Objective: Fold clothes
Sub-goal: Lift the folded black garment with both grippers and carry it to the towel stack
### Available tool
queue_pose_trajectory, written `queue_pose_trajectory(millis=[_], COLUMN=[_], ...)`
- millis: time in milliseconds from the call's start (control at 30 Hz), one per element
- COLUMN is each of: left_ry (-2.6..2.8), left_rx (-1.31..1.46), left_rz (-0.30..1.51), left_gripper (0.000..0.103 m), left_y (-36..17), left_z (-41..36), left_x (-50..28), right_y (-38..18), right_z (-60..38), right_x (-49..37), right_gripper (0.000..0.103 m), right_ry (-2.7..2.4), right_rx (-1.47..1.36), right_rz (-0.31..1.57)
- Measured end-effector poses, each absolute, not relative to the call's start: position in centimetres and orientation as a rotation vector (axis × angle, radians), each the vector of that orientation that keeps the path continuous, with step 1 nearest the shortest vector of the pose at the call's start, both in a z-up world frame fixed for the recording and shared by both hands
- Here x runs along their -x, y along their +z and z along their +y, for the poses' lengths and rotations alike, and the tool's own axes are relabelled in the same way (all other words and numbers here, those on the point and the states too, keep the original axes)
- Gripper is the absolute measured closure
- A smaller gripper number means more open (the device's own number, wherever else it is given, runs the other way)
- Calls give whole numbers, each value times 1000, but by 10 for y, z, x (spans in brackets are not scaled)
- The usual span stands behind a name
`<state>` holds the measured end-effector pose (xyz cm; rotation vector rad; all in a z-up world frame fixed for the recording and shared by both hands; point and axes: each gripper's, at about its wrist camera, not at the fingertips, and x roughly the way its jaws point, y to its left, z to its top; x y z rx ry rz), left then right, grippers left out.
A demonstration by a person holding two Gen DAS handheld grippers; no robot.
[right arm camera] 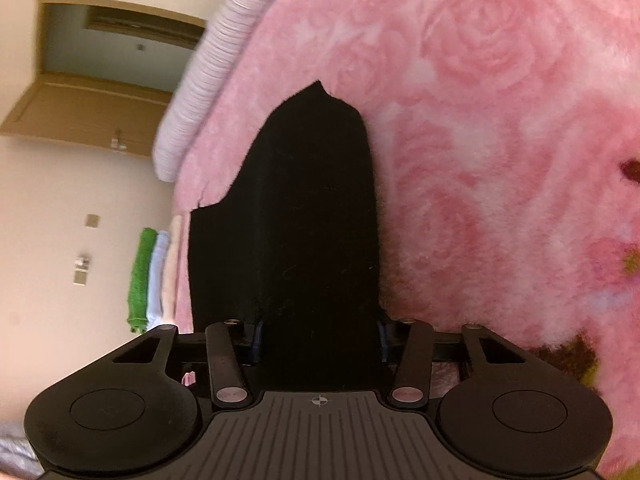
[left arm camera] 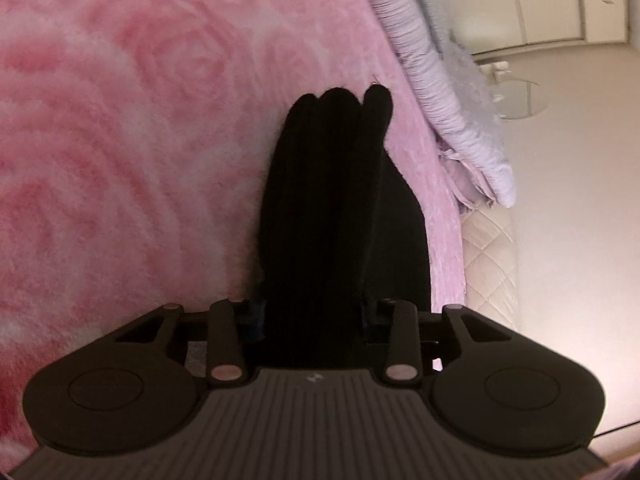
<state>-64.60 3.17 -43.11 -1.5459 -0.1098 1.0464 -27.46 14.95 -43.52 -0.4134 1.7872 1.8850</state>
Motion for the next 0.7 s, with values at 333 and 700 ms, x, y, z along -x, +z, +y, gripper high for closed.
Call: queue_pose_trajectory(millis=[333, 700], left_ry=[1128, 1260], left_rx=[1696, 1606], left_rz=[-141, -266], left_gripper=[74, 74], left_y=[-355, -207], left_z=[46, 43], left_x=[647, 669], right_y=[-360, -234], right_z=[189, 227], right_x=[287, 335], right_gripper=[61, 61], right_ry=[1740, 1955], right_rx=[506, 532], right_rz=[1942, 1949])
